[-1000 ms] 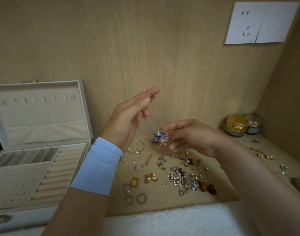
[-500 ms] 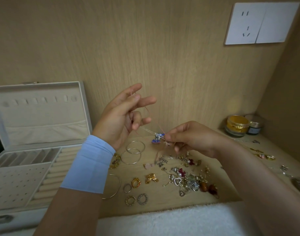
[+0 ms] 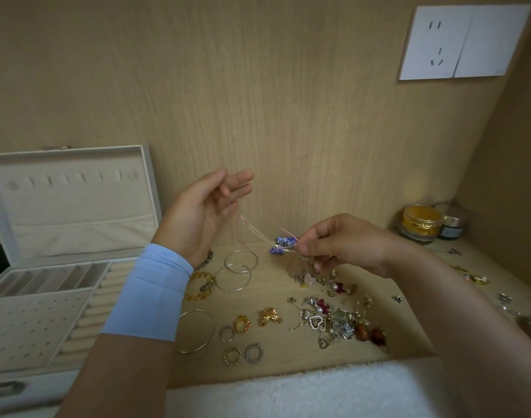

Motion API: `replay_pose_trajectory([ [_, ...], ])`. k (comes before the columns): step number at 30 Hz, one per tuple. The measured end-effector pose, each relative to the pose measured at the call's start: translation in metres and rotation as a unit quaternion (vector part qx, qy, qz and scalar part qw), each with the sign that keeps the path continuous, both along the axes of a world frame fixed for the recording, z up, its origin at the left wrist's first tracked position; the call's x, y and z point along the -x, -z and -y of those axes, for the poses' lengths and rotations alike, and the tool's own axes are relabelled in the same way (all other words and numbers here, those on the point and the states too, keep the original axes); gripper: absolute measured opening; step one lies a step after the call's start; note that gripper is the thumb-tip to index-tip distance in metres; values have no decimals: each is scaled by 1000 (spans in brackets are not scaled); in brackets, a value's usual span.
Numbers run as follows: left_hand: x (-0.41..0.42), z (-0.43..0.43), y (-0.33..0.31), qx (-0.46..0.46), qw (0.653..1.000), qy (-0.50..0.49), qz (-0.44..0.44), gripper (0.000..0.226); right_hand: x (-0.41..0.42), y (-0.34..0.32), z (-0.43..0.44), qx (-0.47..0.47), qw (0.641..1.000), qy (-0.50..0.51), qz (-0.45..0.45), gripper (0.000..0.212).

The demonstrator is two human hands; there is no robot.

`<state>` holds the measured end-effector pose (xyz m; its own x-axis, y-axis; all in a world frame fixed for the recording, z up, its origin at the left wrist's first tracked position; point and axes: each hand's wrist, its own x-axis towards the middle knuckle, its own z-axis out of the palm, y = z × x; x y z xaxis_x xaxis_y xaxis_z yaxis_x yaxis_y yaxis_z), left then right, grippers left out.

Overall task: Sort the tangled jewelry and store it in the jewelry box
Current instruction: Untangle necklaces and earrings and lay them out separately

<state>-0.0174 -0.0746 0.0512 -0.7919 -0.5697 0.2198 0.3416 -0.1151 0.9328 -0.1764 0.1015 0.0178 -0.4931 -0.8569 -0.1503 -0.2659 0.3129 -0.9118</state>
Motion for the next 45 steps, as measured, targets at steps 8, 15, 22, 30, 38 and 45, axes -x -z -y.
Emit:
replay_pose_trajectory([
  [8, -1, 2, 0, 119, 974, -146, 124, 25, -3, -3, 1, 69, 997, -11, 42, 12],
  [15, 7, 8, 8, 140, 965, -155, 162, 23, -13, -7, 5, 120, 983, -47, 130, 15],
  [22, 6, 7, 18, 282, 921, -128, 238, 15, -16, -6, 6, 72, 985, -46, 147, 27],
  [30, 18, -10, 23, 459, 793, -17, 399, 40, -15, -18, -1, 22, 999, -46, -5, 28],
  [38, 27, -33, 27, 242, 933, 127, 234, 18, -17, -21, 1, 68, 993, 1, -98, 16],
  [45, 13, -22, 14, 311, 895, 102, 303, 11, -22, -22, 4, 60, 998, -1, -17, 19],
])
